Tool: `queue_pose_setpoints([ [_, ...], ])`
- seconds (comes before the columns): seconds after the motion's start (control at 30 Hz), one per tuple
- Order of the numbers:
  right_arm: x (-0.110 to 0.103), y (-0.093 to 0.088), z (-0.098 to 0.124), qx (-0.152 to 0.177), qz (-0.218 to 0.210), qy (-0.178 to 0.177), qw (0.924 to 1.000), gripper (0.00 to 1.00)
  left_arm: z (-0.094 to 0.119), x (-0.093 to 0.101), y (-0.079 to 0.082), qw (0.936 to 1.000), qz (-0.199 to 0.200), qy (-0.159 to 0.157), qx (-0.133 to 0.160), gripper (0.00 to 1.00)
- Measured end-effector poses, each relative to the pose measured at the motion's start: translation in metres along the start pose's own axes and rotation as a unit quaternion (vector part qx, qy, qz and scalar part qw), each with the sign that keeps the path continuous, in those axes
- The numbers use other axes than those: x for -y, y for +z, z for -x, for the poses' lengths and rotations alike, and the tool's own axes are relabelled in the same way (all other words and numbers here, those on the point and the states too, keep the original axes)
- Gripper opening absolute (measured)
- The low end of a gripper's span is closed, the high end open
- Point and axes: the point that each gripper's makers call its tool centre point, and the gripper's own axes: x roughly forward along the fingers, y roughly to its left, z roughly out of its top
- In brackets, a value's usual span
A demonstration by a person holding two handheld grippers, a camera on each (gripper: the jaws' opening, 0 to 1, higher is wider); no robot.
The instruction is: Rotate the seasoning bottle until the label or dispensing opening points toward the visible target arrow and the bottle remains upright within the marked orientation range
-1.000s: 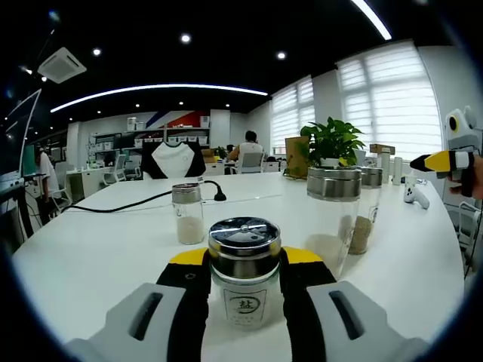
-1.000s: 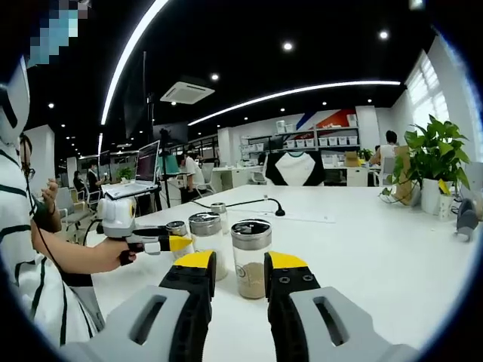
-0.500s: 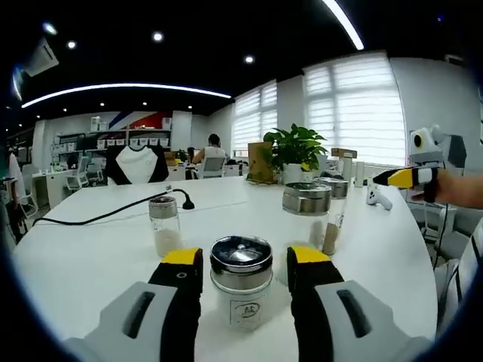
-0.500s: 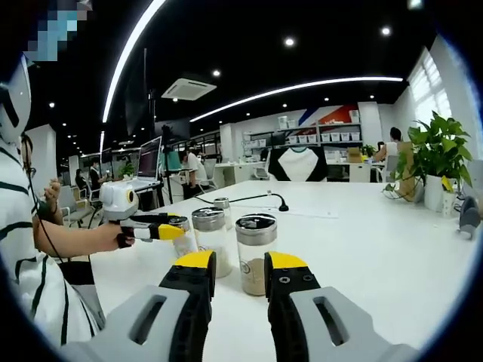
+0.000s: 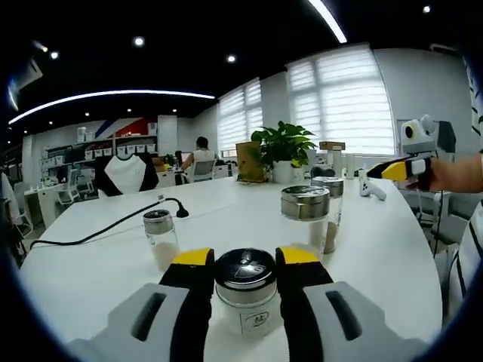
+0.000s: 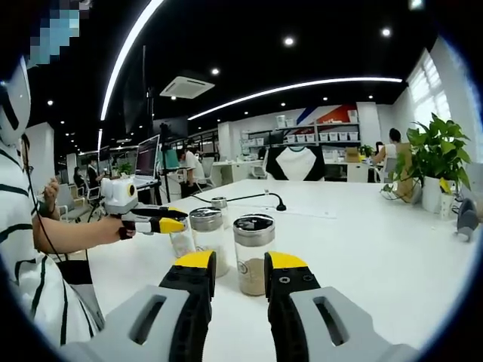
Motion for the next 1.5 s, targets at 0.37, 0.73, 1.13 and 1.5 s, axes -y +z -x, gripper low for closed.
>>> queue_pose_setpoints([
  [0.37,0.006,0.000,-0.001,0.000,-0.002,-0.002,1.0000,0.24,0.002,0.002,0.002,0.9996,-0.001,0.026,0.011,0.34],
  [0.73,0.006,0.003,0.001,0.010,0.000,0.004,0.9999,0.25,0.003,0.003,0.004,0.9987,0.000,0.049,0.014,0.34],
  [1.13,0.010,0.003,0.005,0.019,-0.007,-0.001,0.9998,0.27,0.005,0.007,0.016,0.9976,-0.040,0.051,0.025,0.36],
  [1.5,0.009,0.012,0.008,0.041,-0.003,0.007,0.9991,0.31,0.033,0.002,0.041,0.9978,0.014,0.046,0.045,0.42],
])
